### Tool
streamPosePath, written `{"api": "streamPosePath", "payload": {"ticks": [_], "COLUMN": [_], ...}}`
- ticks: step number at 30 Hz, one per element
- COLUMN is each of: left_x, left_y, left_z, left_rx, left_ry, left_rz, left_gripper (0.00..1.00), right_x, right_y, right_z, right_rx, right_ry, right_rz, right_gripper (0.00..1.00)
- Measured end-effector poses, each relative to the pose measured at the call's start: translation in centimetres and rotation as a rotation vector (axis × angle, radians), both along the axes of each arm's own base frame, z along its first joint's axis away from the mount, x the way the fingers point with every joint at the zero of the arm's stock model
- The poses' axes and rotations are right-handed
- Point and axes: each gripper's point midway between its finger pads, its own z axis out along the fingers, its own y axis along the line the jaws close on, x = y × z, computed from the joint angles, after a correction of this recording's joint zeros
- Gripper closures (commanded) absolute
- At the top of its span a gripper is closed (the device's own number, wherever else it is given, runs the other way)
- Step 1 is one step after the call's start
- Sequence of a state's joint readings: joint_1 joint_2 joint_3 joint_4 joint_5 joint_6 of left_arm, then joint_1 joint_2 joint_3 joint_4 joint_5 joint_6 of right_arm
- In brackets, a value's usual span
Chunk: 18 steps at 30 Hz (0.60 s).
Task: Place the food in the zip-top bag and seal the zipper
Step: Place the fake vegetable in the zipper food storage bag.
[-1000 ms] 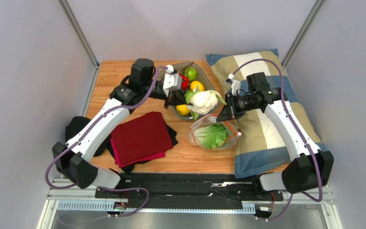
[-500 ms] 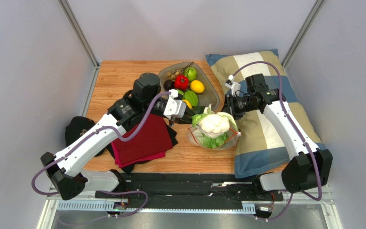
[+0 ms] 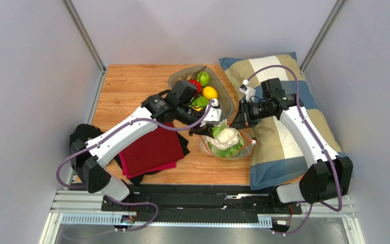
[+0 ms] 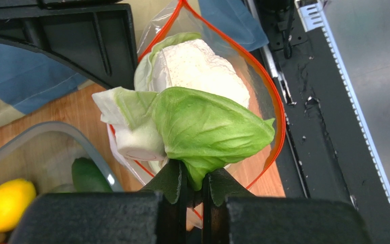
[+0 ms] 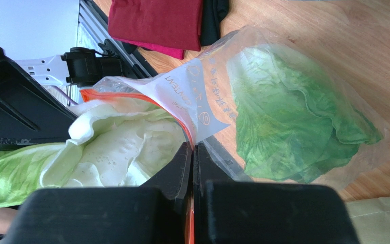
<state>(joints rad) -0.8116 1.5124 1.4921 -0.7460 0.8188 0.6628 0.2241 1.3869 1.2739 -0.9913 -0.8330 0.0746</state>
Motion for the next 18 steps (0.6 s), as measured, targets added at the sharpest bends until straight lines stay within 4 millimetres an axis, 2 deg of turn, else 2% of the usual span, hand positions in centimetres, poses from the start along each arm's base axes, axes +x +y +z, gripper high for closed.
{"api": "streamPosePath", "payload": {"ticks": [6,12,15,18], "left_x": [1.2,1.2,0.6,0.5], "left_y": [-0.5,-1.9,-2.5,-3.2], "left_z": [-0.3,-3.9,-5.8,-6.7], "left_rx": [0.153,0.338,0.419,0.470], "left_ry": [-0.016,-0.002,-0.013,-0.017], "left_rz": [0.020,-0.003,-0.029,-0.038], "left_gripper": [1.00,0.96,0.92,0.87], "right_x": [0.6,0.9,1.1,1.2], "right_y": [-0.1,0.1,0.2,0.3], "right_z": [-0.1,-0.1,-0.1,-0.3], "right_rx": [0.000,0.012,0.018,0.019], "right_ry": [0.001,0.017,0.027,0.038], "right_rz": [-0.012,-0.029,-0.035,-0.040], "right_gripper": [1.00,1.00,1.00,1.00]}}
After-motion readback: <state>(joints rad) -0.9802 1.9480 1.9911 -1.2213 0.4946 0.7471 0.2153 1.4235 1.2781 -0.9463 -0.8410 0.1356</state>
